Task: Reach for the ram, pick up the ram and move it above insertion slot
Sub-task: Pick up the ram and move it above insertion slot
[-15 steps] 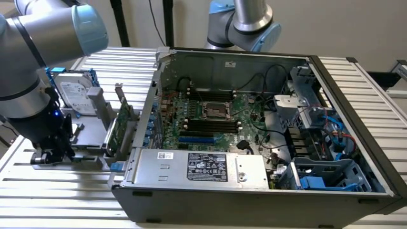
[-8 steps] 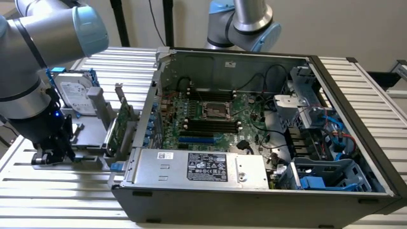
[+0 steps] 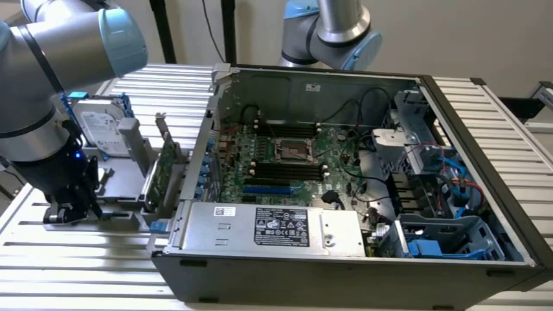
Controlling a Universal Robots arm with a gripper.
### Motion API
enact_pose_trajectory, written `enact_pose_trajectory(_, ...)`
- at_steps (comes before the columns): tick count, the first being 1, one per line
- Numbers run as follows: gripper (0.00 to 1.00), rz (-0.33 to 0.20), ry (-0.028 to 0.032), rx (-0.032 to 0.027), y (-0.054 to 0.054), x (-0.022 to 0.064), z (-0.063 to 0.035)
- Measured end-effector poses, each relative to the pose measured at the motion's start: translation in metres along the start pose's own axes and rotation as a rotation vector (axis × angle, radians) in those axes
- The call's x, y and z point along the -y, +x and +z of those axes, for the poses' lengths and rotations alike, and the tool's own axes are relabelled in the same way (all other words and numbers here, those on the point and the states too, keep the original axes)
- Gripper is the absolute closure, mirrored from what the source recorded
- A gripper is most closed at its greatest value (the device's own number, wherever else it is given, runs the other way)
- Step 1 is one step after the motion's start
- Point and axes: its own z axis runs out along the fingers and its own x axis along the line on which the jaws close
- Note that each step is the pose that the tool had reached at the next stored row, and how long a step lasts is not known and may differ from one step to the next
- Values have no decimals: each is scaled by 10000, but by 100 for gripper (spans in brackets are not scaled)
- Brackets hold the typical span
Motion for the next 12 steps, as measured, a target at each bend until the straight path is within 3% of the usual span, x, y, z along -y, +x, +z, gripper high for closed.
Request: enact_pose_trajectory(12,87,357,-5,6,0,7,0)
